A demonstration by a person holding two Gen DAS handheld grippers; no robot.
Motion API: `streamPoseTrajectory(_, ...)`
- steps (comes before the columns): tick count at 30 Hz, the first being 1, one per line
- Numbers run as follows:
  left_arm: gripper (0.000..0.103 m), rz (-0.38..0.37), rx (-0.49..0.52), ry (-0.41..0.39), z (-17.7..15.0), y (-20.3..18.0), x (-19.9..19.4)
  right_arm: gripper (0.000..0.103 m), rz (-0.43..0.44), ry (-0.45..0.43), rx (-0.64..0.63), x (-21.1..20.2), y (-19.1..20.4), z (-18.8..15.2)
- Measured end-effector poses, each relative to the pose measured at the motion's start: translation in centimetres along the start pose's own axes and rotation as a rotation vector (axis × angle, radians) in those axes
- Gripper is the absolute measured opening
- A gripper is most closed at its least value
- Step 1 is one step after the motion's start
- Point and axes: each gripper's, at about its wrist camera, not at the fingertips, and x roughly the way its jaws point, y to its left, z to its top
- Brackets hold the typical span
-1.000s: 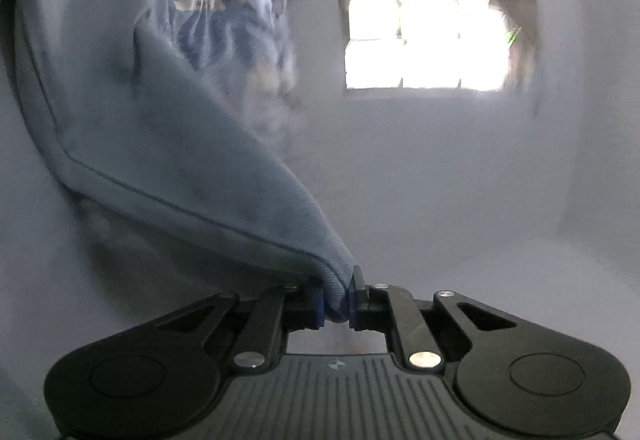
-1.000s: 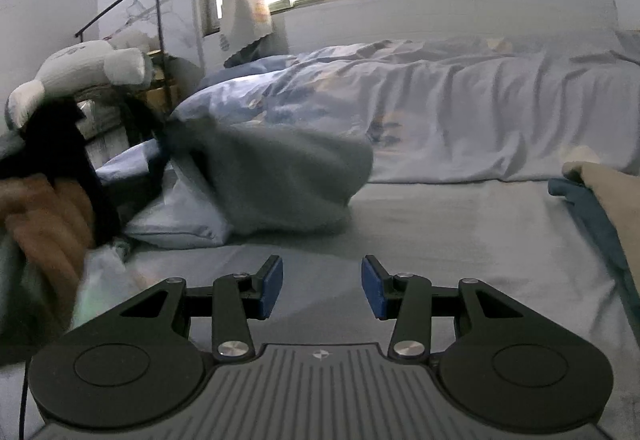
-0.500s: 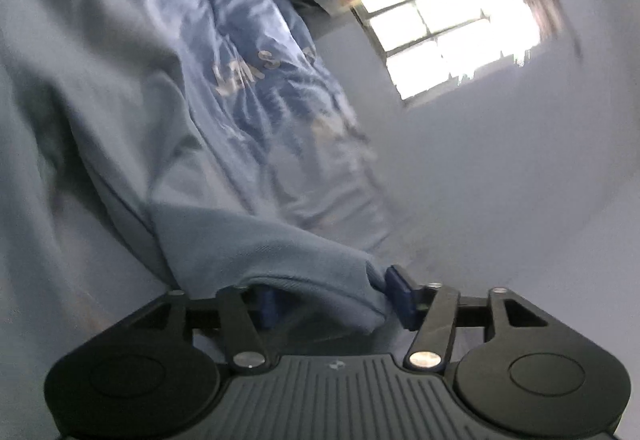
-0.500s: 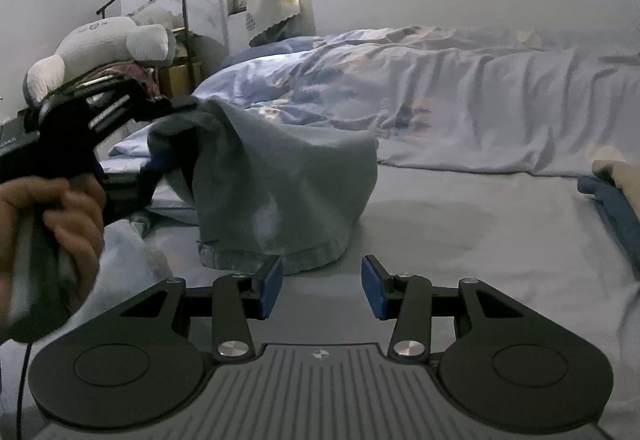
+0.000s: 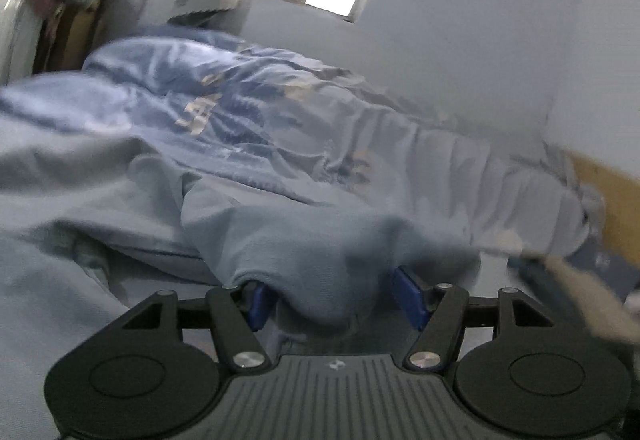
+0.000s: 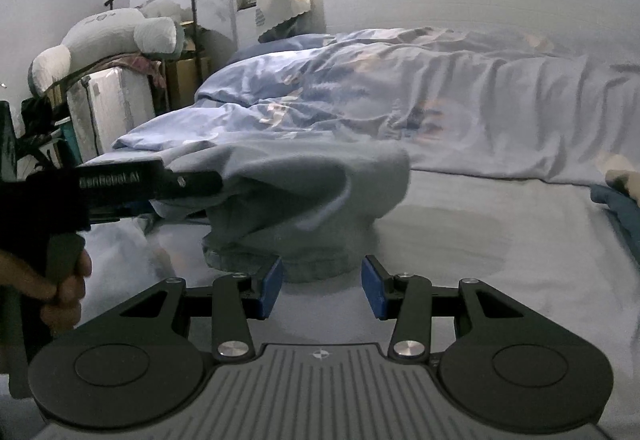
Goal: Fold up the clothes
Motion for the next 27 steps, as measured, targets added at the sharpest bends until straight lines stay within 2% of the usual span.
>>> streamPoseTrajectory(2,0.062,-0.010,0.030,-0.002,-0.3,-0.5,-0.3,0.045,0.005,0.000,-0.008,0.4,0.4,0.0)
streamPoseTrajectory(4,0.062,-0.017,0.004,-0.017,-0.1,0.0,-0.3,0.045,0.010,-0.001,-0.008,0.7,0.8,0.1)
streamPoseTrajectory(6,0.062,0.001,0.000,0.016,0.1,0.3,0.3,0.045,0.014,0.000,-0.005,1.1,1.2,0.1)
streamPoseTrajectory(11,0.061,0.068,0.149,0.120,-0.9,-1.3,1.9,0.045,0.008,0.010,-0.012,1.3,1.4,-0.2)
streamPoseTrajectory(16,0.061,0.099,0.225,0.174,-1.7,-2.8,3.4,0.045,-0.017,0.009,-0.013,1.2,1.0,-0.4)
streamPoseTrajectory(22,0.061,0.177,0.285,0.181,-2.2,-3.7,5.1,0.045,-0.023,0.013,-0.017,0.8,0.5,-0.6)
streamPoseTrajectory(24,0.057,0.196,0.289,0.183,-2.1,-3.6,5.6,0.045,-0.026,0.012,-0.013,0.6,0.2,-0.6)
streamPoseTrajectory(27,0.036,0.235,0.294,0.196,-2.0,-3.3,6.4,0.045,-0.029,0.010,-0.009,0.2,-0.3,-0.6)
